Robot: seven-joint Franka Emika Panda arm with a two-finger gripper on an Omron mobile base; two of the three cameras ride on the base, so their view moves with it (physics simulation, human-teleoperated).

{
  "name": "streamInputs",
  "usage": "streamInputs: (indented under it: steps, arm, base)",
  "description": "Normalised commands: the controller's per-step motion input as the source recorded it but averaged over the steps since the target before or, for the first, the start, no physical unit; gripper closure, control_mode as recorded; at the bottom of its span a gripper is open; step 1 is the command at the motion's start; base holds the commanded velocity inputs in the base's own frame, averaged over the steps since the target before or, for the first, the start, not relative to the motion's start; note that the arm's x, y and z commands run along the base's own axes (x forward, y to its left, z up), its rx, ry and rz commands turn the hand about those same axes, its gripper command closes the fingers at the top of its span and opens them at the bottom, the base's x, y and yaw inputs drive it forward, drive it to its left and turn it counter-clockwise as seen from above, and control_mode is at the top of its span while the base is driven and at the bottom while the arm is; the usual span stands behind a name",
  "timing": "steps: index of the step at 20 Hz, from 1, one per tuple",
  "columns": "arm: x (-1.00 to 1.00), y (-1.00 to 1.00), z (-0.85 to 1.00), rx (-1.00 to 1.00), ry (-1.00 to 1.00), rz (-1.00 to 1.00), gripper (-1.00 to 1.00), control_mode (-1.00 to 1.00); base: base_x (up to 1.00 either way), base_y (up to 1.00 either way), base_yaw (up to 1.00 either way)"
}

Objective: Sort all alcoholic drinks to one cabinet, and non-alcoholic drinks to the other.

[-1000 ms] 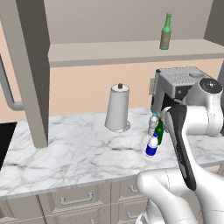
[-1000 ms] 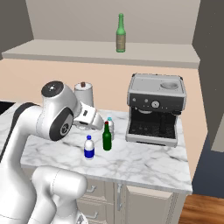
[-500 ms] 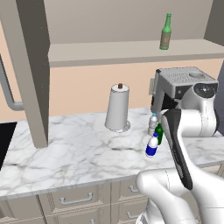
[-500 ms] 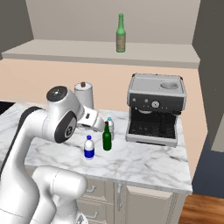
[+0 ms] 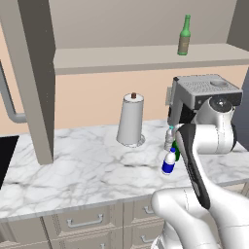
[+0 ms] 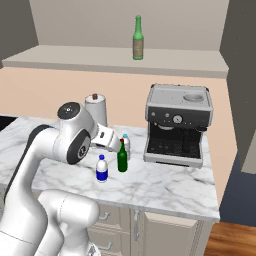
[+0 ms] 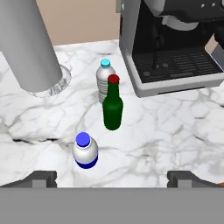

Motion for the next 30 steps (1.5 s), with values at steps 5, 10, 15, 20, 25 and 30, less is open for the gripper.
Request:
streamInputs:
  steps: [5, 10, 15, 20, 25, 30]
  arm:
    - [0.21, 0.00, -0.16, 0.01, 0.01, -0.01, -1.00, -1.00]
    - [0.17, -0.03, -0.17, 0.02, 0.01, 0.00, -1.00, -1.00]
    - [0.19, -0.04, -0.18, 0.01, 0.00, 0.00, -1.00, -1.00]
    - [0.18, -0.04, -0.18, 0.00, 0.00, 0.00, -1.00, -1.00]
    - [0.15, -0.05, -0.12, 0.00, 0.00, 0.00, -1.00, -1.00]
    - [0.13, -0.08, -0.11, 0.01, 0.00, 0.00, -1.00, -1.00]
  base:
    - [0.00, 0.00, 0.00]
    - [0.00, 0.00, 0.00]
    - [0.00, 0.00, 0.00]
    - [0.00, 0.00, 0.00]
    - [0.00, 0.00, 0.00]
    - [0.00, 0.00, 0.00]
